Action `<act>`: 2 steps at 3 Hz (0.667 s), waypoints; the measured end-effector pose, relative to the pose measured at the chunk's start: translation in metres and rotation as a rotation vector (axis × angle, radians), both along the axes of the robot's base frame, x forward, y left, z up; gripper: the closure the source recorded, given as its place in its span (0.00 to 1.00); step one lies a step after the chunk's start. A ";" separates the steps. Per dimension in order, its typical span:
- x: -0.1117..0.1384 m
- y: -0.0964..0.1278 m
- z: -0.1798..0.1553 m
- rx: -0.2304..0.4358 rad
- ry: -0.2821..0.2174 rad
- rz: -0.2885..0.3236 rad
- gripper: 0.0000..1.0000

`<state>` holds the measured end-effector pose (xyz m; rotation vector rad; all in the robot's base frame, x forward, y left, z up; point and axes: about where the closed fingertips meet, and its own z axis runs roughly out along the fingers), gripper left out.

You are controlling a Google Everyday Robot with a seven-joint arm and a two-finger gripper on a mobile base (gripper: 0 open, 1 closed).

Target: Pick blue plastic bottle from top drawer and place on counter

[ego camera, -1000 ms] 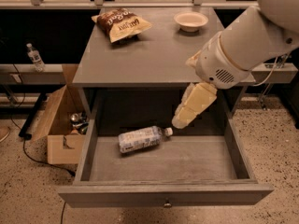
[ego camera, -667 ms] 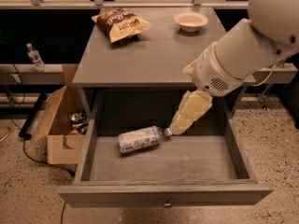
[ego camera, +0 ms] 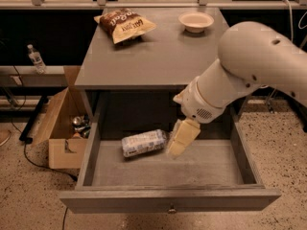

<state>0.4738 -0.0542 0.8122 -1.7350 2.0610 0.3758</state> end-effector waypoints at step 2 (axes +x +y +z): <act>0.015 0.035 -0.065 -0.071 0.036 0.050 0.00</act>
Offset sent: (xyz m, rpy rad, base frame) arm 0.0325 0.0586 -0.1002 -0.1062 0.0533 0.0731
